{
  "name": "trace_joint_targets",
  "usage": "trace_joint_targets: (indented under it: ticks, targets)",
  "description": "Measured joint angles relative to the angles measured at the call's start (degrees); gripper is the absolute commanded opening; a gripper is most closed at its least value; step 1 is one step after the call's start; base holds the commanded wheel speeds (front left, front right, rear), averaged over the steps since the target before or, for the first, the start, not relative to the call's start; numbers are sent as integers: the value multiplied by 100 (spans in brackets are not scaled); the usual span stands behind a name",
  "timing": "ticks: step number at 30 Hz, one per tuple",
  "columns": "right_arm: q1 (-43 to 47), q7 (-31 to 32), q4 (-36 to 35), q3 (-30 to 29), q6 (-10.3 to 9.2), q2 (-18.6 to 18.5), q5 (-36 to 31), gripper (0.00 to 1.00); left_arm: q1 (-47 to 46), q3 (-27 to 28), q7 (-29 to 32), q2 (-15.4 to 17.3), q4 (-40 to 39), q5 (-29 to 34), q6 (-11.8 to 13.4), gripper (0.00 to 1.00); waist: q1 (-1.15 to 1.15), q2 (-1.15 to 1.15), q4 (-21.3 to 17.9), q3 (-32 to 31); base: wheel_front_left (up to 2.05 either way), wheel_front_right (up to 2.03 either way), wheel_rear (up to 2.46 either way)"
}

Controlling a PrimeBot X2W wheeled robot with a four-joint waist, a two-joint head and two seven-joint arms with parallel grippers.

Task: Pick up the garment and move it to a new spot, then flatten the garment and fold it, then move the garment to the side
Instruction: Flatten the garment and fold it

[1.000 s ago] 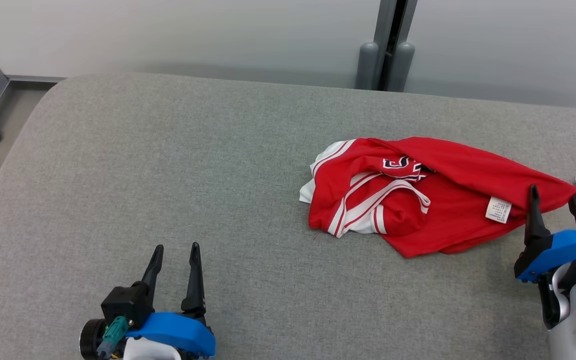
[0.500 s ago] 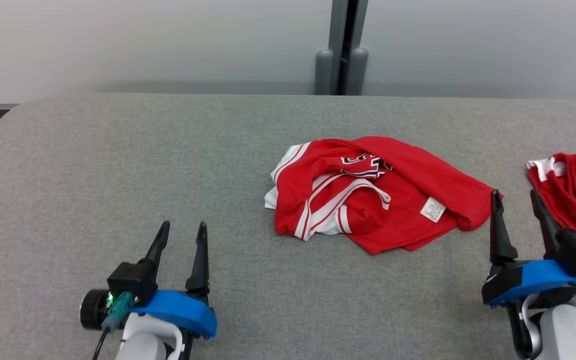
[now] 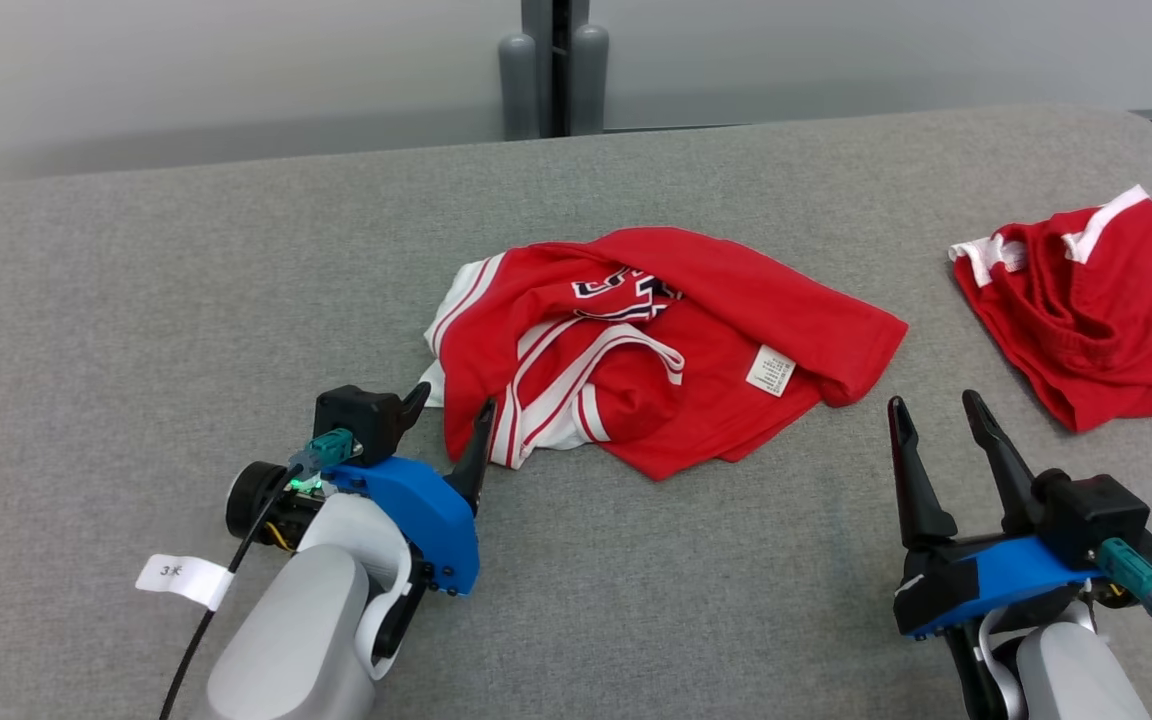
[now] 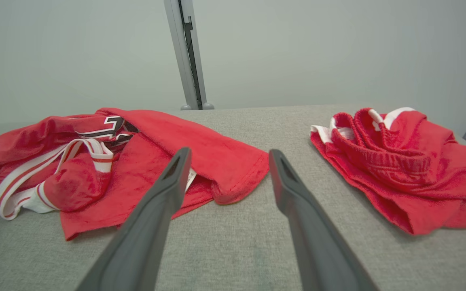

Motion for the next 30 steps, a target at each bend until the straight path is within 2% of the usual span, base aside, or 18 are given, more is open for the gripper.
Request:
trace_joint_targets:
  ticks: [3, 4, 6, 9, 12, 18, 24, 30]
  targets:
    - [-9, -7, 22, 68, 0, 1, 54, 100, -136, -82, 7, 98, 223, -78, -18, 100, 0, 0, -134, 61, 0, 0, 0]
    - [-14, -8, 25, 79, 0, 1, 77, 100, -169, -129, -4, 111, 261, -162, -18, 70, 0, 0, -173, 75, 0, 0, 0]
    - [-14, -12, 49, 84, 0, 1, 140, 100, -207, -214, -70, 123, 334, -334, -18, 0, 0, 0, -231, 92, 0, 0, 0]
    - [-11, -30, 86, 92, 0, 0, 164, 100, -314, -348, -145, 179, 454, -467, -19, 0, 0, 0, -283, 96, 0, 0, 0]
    - [-11, -41, 120, 108, 0, 0, 177, 100, -544, -417, -247, 386, 583, -458, -20, 0, 0, 0, -323, 94, 0, 0, 0]
    - [-40, -66, 162, 159, 0, 0, 218, 100, -1564, -526, -526, 934, 803, 41, 18, 0, 0, 0, -390, 109, 0, 0, 0]
    - [-121, -77, 190, 190, 0, 0, 263, 100, -2665, -719, -1114, 1343, 854, 683, 151, 0, 0, 0, -457, 120, 0, 0, 0]
    - [-92, -82, 181, 108, 0, 0, 270, 100, -2772, -1200, -1523, 1405, 703, 1212, 155, 0, 0, 0, -445, 76, 0, 0, 0]
